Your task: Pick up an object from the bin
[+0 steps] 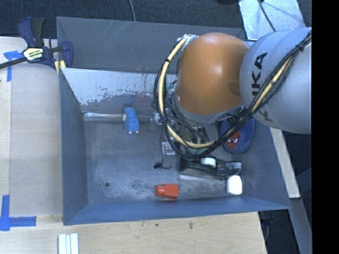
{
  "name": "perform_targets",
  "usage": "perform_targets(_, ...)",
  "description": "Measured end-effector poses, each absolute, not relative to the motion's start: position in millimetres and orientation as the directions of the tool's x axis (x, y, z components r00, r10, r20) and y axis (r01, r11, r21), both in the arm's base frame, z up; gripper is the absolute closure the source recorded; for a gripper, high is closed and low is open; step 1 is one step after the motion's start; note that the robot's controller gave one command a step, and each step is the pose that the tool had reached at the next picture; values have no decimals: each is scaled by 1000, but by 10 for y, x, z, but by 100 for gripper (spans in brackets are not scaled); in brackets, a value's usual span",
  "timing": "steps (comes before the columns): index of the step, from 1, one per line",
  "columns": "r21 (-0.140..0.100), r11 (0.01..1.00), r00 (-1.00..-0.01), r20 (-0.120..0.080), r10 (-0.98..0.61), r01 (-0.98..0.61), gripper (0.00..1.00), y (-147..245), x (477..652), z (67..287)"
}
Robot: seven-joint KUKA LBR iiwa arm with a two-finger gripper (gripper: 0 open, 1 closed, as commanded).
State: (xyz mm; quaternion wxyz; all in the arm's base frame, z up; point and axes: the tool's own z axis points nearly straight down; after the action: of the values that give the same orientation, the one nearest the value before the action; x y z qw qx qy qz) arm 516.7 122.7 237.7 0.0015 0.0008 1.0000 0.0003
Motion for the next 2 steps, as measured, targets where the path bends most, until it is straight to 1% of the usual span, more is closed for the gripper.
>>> perform_targets(1, -1, 993, -993, 5, -116, -116, 0, 1102, 5578, 812)
perform_targets(2, 0, 671, -671, -1, -742, -742, 0, 1235, 5545, 703)
